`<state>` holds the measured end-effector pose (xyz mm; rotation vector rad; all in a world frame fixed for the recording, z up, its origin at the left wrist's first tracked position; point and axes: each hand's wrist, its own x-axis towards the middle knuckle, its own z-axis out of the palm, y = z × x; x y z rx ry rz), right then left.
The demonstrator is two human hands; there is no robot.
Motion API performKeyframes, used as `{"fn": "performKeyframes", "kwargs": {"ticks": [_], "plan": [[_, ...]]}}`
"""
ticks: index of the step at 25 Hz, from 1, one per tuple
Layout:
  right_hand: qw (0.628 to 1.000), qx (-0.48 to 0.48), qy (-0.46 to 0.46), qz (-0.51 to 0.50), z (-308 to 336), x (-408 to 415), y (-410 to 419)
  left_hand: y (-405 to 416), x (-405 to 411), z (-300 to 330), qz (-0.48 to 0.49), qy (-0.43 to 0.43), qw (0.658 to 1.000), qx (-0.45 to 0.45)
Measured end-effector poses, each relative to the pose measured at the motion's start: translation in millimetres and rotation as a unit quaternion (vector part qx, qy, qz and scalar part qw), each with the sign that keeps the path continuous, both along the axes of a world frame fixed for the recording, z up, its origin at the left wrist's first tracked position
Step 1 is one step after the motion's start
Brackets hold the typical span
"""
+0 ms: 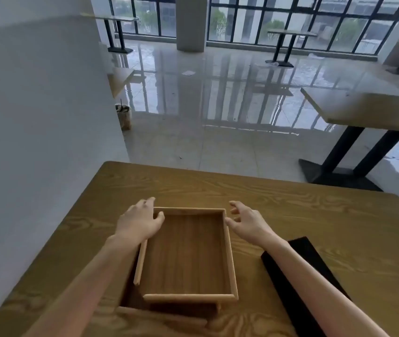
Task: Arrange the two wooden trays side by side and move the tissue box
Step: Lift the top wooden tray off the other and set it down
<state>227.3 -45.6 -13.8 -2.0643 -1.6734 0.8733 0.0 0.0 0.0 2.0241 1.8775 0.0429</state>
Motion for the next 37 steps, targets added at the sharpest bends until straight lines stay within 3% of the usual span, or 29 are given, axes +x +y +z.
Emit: {"fn": "performKeyframes", "kwargs": {"ticks": [5,9,29,37], "plan": [[0.996,-0.077,-0.048,-0.019,-37,-11,-13,-18,-8,-44,0.027,0.019,0.996,-0.081],[0.992,-0.101,-0.061,-0.039,-58,-19,-23,-25,-9,-66,0.064,-0.001,0.994,-0.083],[0.987,-0.068,0.031,-0.142,-82,-10,-26,-31,-21,-97,0.129,-0.067,0.985,-0.092],[0.982,0.016,0.068,-0.174,-57,26,-5,-9,6,-74,0.113,-0.135,0.984,-0.021]]}}
